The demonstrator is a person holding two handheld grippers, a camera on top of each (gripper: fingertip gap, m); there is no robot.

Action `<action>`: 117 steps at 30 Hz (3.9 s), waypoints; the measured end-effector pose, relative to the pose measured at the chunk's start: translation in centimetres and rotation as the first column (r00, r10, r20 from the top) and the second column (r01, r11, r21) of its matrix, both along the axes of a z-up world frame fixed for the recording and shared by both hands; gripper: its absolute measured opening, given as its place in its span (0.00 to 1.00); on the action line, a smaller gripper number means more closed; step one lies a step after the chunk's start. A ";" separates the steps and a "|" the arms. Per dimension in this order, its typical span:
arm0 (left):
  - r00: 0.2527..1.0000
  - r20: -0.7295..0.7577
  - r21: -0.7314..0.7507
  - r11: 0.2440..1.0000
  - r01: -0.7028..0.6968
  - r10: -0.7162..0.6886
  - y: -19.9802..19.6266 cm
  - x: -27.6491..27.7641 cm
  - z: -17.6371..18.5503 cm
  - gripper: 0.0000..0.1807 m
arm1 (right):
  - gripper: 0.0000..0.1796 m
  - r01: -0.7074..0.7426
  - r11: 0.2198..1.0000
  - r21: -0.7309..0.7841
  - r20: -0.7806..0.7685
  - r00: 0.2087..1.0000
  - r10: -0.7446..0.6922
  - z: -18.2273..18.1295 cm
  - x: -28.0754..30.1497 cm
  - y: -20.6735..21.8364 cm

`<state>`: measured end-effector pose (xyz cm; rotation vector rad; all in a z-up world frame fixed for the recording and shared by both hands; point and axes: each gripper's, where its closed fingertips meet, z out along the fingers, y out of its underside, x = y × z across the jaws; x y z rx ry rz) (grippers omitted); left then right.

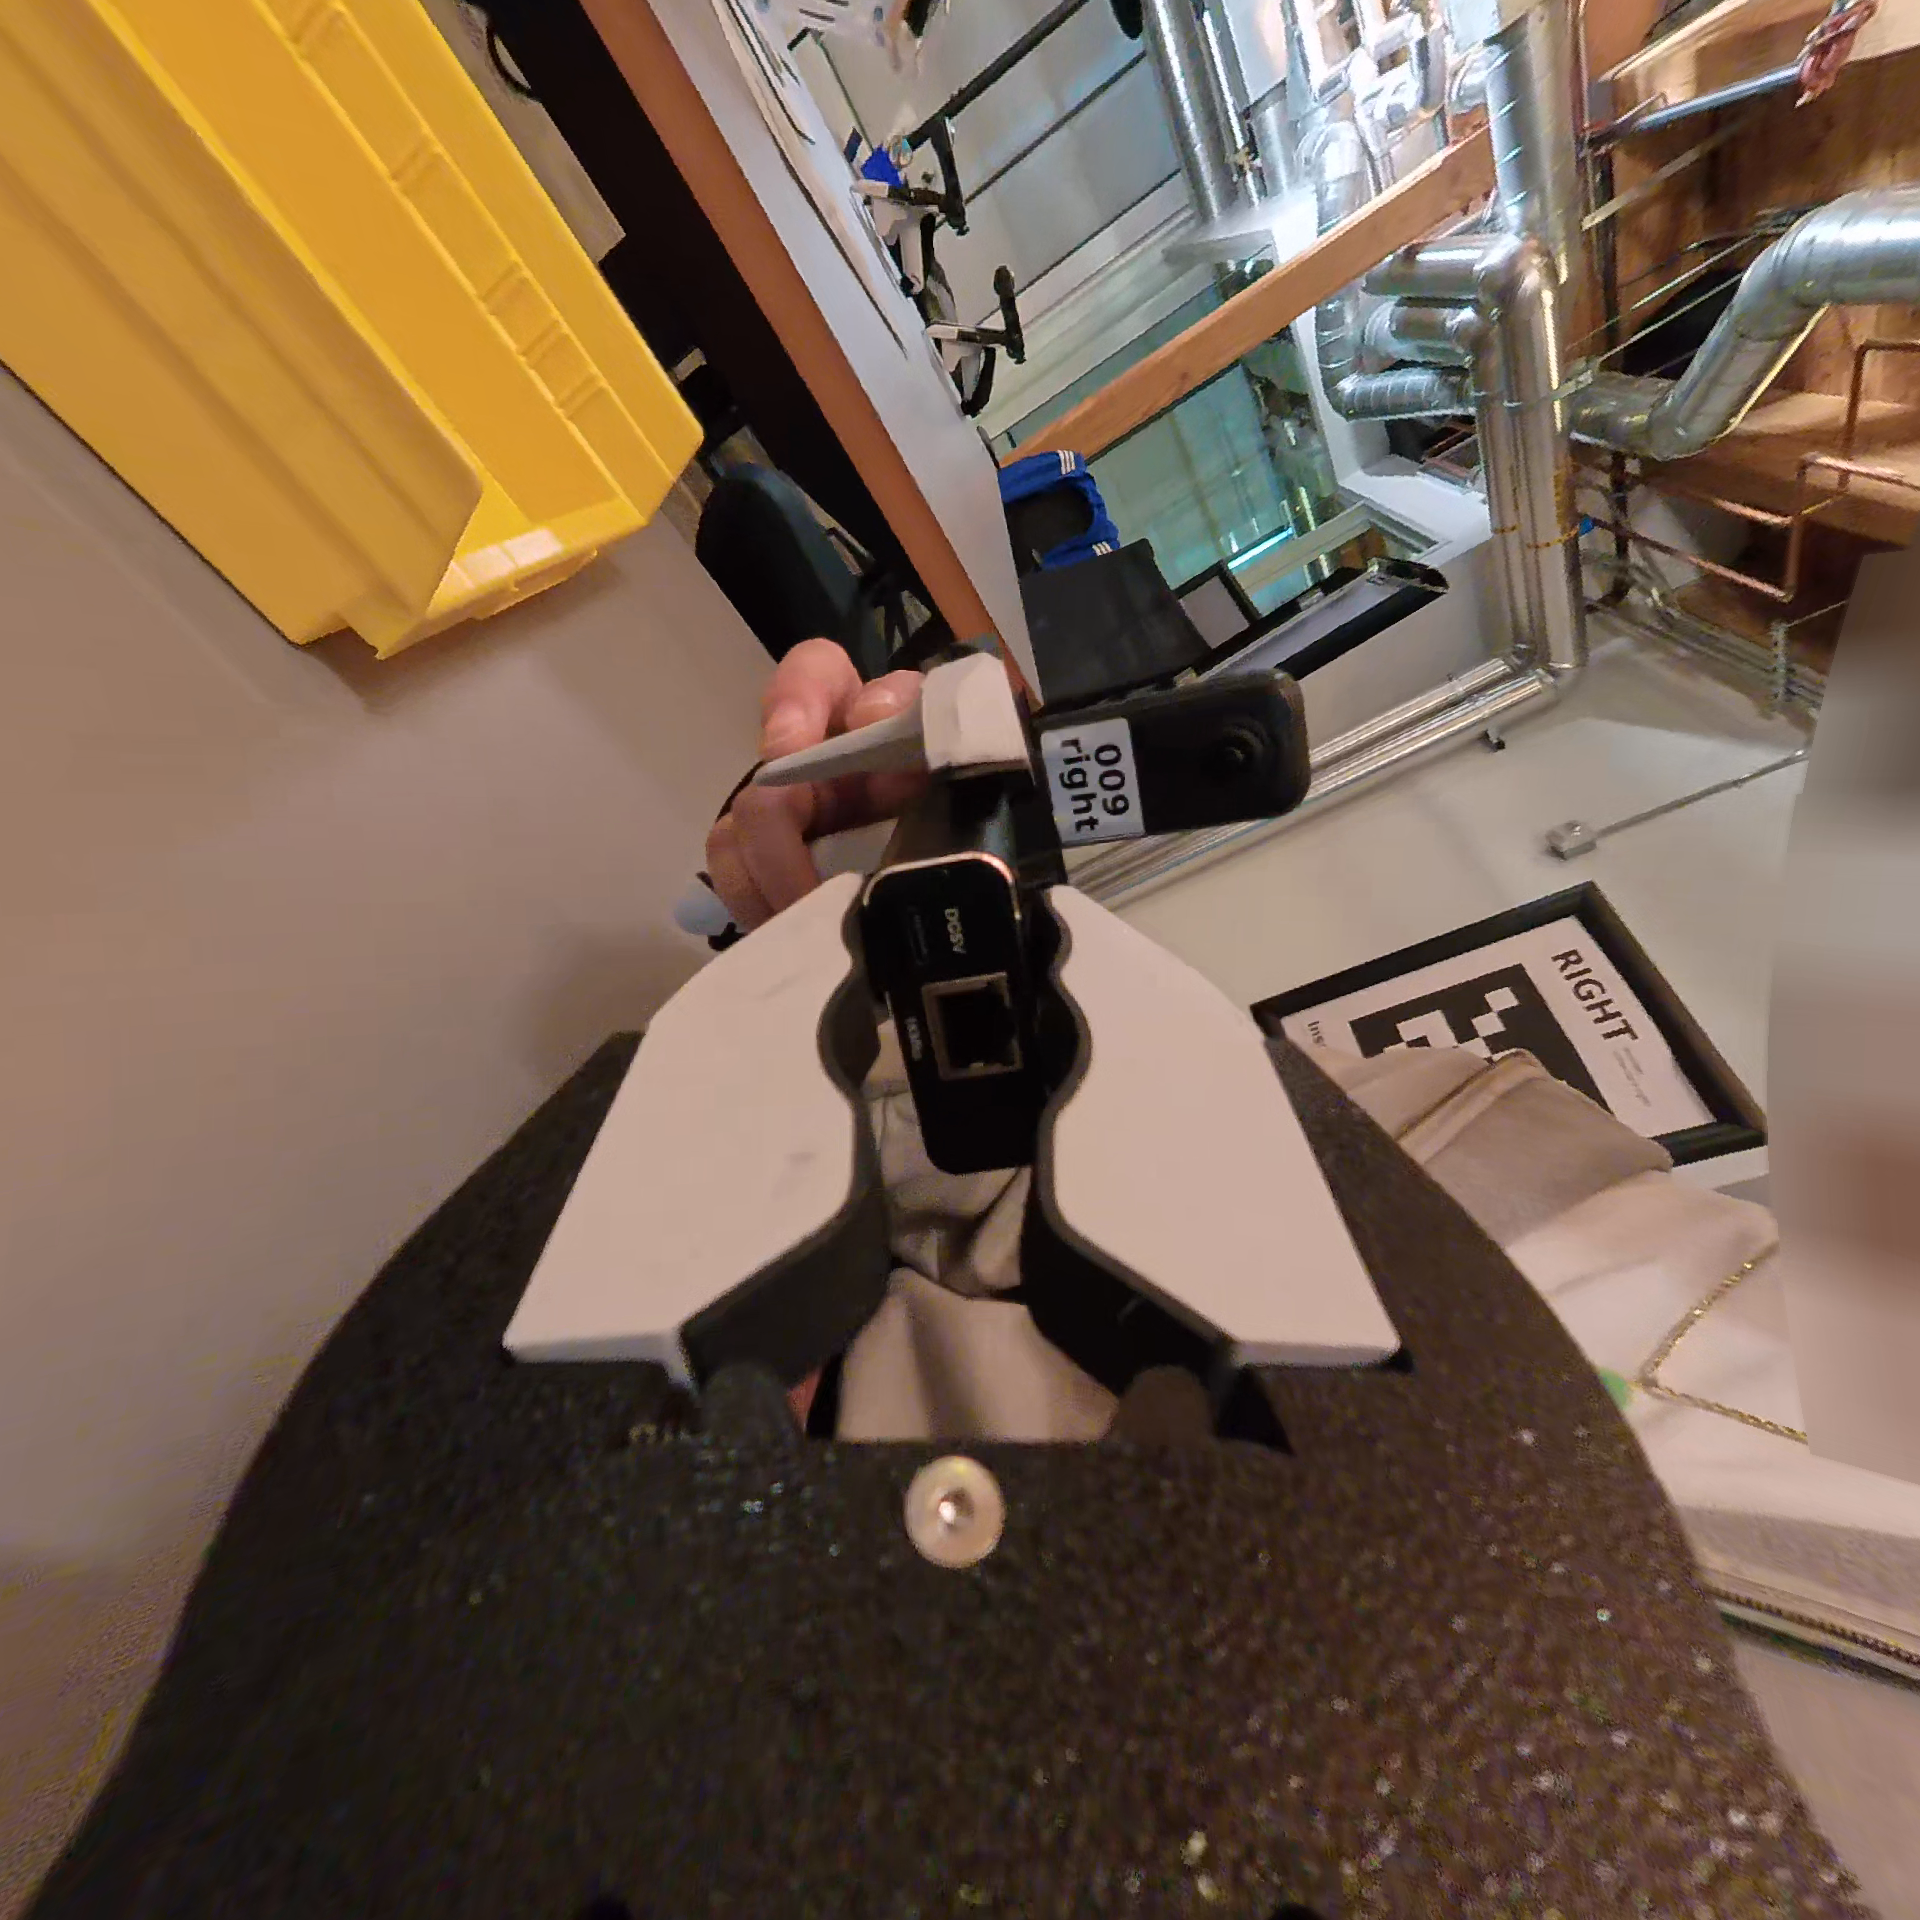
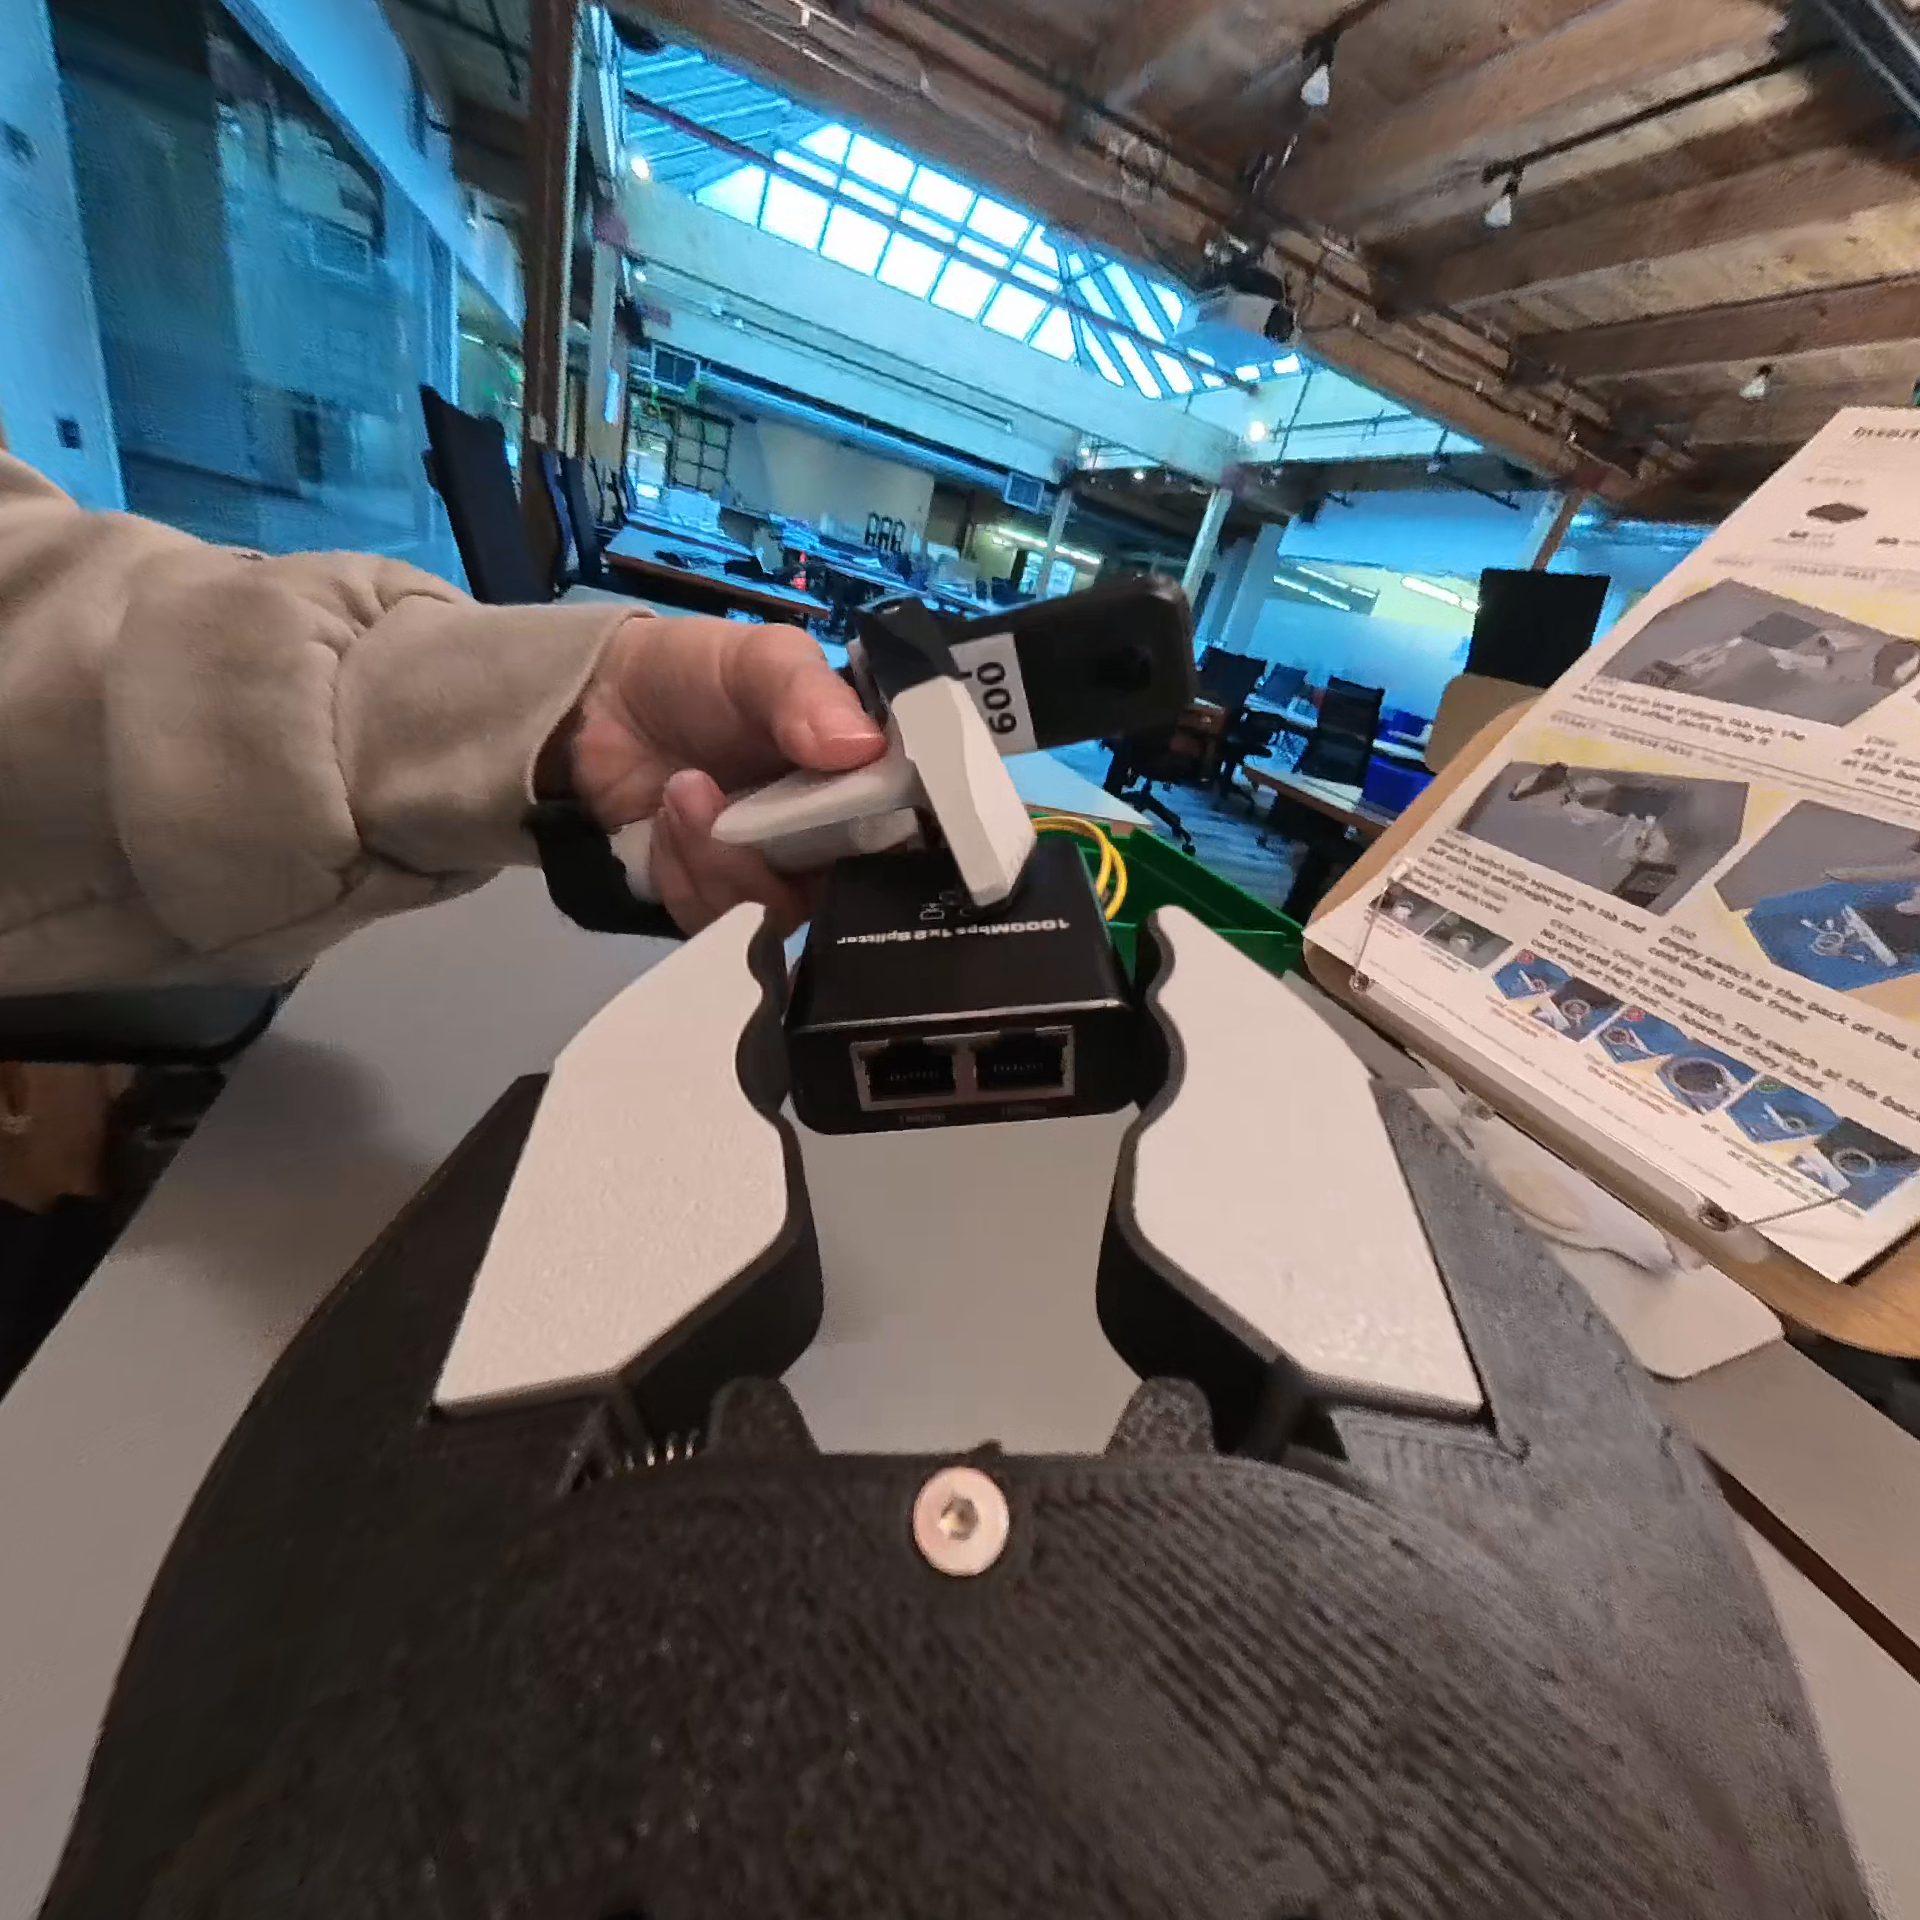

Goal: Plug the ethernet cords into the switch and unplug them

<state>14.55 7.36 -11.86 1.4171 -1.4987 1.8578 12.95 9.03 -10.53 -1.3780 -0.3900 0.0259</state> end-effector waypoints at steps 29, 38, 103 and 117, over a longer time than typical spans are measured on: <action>0.989 -0.090 -0.185 0.973 -0.134 0.119 1.6 0.3 -0.5 0.15 | 0.37 0.033 0.994 -0.100 -0.007 0.999 -0.034 -1.6 0.4 0.8; 0.992 0.013 -0.033 0.992 -0.125 0.126 2.1 -1.2 -0.6 0.28 | 0.36 -0.053 0.995 -0.087 -0.085 0.995 0.046 -1.1 0.3 -0.1; 0.959 0.135 0.958 -0.280 -0.063 0.248 45.2 -2.5 -12.9 0.21 | 0.37 0.003 0.995 -0.102 -0.238 0.971 -0.027 -1.9 3.9 -1.3; 0.784 0.436 0.855 -0.476 -0.206 0.443 42.9 -6.6 -4.9 0.34 | 0.37 -0.052 0.998 -0.032 -0.248 0.968 0.042 -0.7 2.3 -1.2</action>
